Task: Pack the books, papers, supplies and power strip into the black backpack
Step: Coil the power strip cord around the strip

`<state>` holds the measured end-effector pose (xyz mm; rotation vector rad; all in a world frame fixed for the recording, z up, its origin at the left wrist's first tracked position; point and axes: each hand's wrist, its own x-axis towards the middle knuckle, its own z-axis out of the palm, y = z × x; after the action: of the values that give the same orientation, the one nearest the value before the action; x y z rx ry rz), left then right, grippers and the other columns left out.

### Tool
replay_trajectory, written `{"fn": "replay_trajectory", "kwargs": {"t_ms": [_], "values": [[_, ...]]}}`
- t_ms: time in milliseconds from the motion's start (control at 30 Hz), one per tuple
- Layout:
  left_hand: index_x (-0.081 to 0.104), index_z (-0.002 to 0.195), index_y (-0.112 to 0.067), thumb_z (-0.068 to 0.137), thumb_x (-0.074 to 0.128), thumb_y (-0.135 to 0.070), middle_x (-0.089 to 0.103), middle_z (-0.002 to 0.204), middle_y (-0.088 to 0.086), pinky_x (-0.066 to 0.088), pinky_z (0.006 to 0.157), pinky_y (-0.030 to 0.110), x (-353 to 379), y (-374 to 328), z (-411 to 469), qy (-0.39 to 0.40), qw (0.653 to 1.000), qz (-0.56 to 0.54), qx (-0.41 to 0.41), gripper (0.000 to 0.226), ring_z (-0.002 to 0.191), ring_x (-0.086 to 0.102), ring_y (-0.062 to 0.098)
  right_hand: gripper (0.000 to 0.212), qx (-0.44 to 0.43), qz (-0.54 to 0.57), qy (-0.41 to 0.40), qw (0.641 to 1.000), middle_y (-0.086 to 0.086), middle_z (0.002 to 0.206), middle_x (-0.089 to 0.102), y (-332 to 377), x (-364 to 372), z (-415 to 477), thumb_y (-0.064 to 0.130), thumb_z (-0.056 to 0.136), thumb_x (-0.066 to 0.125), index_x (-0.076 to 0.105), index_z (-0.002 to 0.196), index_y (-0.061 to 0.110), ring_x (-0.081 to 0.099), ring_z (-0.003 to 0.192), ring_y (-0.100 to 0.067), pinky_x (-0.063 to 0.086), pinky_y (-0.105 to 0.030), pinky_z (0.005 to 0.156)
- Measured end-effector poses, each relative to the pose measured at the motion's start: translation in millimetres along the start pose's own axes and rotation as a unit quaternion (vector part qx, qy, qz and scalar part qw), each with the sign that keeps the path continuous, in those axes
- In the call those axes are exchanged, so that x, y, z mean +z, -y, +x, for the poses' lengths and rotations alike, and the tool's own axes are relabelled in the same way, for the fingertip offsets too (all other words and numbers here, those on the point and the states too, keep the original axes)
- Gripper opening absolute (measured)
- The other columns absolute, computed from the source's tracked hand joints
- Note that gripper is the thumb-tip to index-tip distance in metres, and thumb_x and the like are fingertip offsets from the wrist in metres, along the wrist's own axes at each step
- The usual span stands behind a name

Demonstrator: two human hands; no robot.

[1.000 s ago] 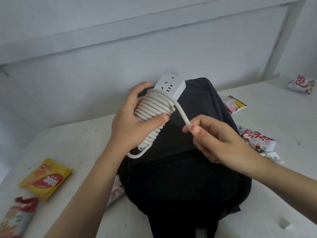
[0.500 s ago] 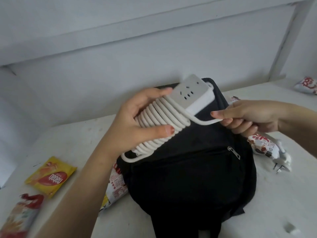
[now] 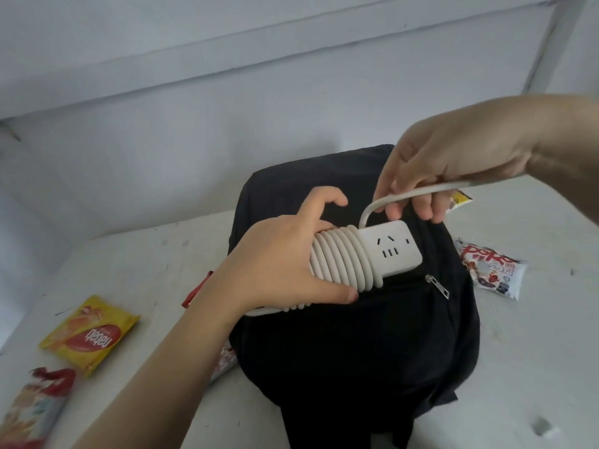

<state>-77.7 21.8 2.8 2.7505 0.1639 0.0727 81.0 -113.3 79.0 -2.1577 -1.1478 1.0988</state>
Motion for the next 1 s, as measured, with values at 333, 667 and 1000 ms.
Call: {"fn": "replay_trajectory", "kwargs": {"t_ms": [333,667,1000], "values": [[0.031,0.126,-0.057,0.062,0.072,-0.061,0.055,0.102,-0.028,0.035,0.067,0.006,10,15,6,-0.083,0.997,-0.004,0.002,0.076,0.095,0.05,-0.009,0.024,-0.111,0.014,-0.085,0.99,-0.014,0.075,0.067,-17,48,-12,0.003,0.094,0.047,0.067,0.108,0.004,0.064,0.06,-0.011,0.056,-0.019,0.065],[0.045,0.124,-0.046,0.057,0.071,-0.056,0.054,0.119,-0.025,0.049,0.086,0.028,15,27,2,-0.212,0.967,-0.138,0.0,0.073,0.107,0.055,0.002,0.032,-0.143,0.196,-0.086,0.966,-0.002,0.07,0.066,-54,78,-12,0.04,0.09,0.051,0.058,0.071,0.016,0.068,0.075,-0.017,0.051,-0.02,0.069],[0.051,0.127,-0.025,0.06,0.078,-0.033,0.059,0.123,-0.009,0.048,0.095,0.033,3,21,-4,-0.198,0.934,-0.292,0.05,0.073,0.115,0.056,0.014,0.055,-0.114,0.229,0.172,0.951,-0.006,0.07,0.062,-108,63,10,0.074,0.073,0.055,0.049,0.063,0.02,0.064,0.079,-0.026,0.048,-0.025,0.073]]}}
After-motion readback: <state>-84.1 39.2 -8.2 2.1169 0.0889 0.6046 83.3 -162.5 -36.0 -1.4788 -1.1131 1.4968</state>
